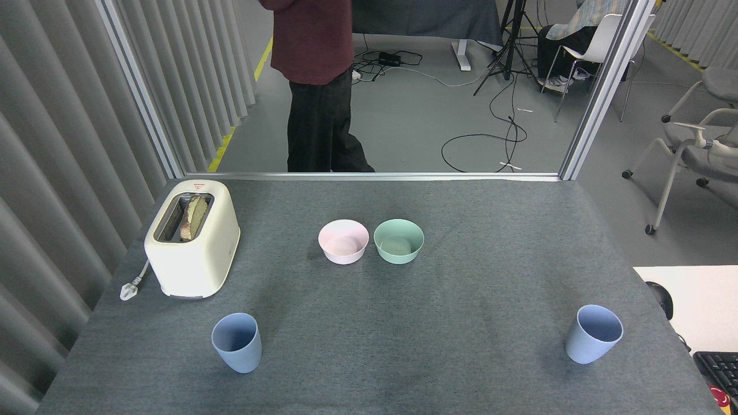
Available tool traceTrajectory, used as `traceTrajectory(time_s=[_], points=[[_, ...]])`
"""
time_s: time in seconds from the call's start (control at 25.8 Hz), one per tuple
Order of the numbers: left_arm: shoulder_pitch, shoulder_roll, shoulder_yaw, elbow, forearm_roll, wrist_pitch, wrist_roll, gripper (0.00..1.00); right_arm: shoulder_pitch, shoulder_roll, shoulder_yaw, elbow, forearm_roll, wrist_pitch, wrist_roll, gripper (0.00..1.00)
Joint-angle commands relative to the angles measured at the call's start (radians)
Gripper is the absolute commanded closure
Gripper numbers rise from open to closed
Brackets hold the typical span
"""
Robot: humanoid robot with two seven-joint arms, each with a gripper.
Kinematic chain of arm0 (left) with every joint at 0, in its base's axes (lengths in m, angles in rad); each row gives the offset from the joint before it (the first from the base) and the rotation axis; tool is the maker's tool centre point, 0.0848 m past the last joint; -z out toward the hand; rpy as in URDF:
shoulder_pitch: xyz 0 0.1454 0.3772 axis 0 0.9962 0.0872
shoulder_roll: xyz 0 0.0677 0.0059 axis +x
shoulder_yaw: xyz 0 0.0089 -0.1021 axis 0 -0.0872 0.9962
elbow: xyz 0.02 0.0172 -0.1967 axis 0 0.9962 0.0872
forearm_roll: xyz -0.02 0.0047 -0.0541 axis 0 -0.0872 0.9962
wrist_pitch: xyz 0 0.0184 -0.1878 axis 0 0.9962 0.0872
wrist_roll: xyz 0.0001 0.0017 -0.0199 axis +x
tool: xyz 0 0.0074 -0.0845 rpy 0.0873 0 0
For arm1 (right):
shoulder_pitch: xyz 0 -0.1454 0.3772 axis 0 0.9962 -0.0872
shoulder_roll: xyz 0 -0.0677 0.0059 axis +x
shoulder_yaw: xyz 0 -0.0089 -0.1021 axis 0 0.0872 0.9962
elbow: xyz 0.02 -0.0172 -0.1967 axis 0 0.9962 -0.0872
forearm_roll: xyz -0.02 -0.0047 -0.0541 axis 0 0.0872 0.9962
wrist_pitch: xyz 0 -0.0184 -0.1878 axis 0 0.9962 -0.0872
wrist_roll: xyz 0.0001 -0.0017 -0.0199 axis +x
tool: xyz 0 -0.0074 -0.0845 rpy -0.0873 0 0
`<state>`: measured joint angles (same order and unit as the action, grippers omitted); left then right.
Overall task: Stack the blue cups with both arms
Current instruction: 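Reach the left gripper down and grasp the nearby light-blue cup, then carry the blue cup with the left gripper toward the table's front center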
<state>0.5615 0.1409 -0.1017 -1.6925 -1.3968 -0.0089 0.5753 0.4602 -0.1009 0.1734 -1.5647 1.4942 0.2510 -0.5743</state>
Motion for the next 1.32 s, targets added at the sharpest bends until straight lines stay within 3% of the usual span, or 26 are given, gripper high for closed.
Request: traceTrajectory(time_s=[0.0,0.19,0.5,1.28], points=[[0.0,0.0,0.0,0.002,-0.001,0.01,0.003,0.0,0.0,0.0,0.001,0.0,0.005,0.001,0.001,0.0],[-0.026,-0.014,0.011,0.034,0.009,0.02,-0.002,0.0,0.0,0.001,0.001,0.0,0.005,0.001,0.001,0.0],[-0.315,-0.021,-0.001,0.33,-0.005,-0.092,-0.011,0.0,-0.002,-0.005,0.001,0.006,0.005,0.001,-0.001,0.0],[-0.667,-0.02,-0.016,0.723,-0.005,-0.102,-0.049,0.0,-0.025,0.0,0.001,0.044,0.006,0.004,-0.007,0.0]])
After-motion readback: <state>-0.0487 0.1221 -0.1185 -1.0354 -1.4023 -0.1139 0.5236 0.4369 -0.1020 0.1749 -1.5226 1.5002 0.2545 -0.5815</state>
